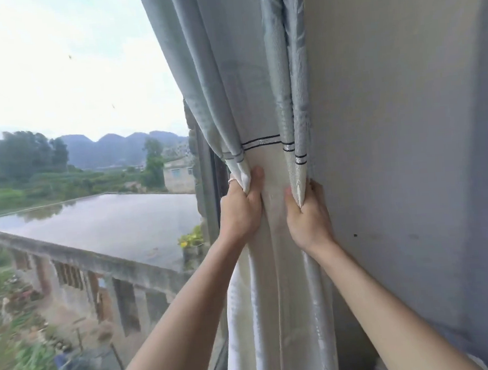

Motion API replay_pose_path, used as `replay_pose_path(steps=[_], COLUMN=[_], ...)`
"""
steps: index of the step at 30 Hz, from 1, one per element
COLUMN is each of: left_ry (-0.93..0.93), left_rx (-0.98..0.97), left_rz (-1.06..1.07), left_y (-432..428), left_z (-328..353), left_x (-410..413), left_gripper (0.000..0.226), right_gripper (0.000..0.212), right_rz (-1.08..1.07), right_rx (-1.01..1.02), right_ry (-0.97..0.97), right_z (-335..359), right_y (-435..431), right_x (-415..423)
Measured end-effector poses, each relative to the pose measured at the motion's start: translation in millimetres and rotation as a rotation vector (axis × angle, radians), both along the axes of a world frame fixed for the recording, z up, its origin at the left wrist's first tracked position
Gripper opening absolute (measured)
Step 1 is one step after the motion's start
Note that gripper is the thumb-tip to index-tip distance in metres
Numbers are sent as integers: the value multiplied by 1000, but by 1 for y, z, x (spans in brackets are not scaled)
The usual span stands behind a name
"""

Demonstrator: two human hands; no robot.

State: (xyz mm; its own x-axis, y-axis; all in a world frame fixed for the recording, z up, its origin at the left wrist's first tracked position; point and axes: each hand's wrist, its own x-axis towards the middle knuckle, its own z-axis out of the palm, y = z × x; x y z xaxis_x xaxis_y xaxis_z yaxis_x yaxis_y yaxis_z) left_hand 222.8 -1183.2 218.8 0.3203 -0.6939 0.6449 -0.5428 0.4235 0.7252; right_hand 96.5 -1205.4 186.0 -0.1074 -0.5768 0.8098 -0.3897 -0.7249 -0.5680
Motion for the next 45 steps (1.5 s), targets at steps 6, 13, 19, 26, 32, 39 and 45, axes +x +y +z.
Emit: replay_pose_path(steps=[6,13,19,26,32,39,45], left_ry=[-30,-40,32,-14,52,-75,252], left_rx=[75,128,66,45,61,176,-31], left_rz=[-117,-228,-219,-119,-67,-119,-415], left_y=[-101,-211,-309,-368,-331,-237,-118], left_z=[6,15,13,9,-22,-20,12], left_x=[-22,-35,-26,-8,-20,10,18], left_gripper=[67,53,50,46,43,40,49], right_gripper=[51,76,75,66,69,58,66], right_rz=[-218,-248,-237,-340,-292,-71,-55], right_rx=[317,511,533,349,452,542,167], right_ry=[139,224,280,325,249,223,-59], right_z=[6,21,24,-3,-27,-21,38], right_y=[-85,-186,-280,-337,-312,-243,-131], right_x=[-35,-65,-49,-44,-35,-34,-19])
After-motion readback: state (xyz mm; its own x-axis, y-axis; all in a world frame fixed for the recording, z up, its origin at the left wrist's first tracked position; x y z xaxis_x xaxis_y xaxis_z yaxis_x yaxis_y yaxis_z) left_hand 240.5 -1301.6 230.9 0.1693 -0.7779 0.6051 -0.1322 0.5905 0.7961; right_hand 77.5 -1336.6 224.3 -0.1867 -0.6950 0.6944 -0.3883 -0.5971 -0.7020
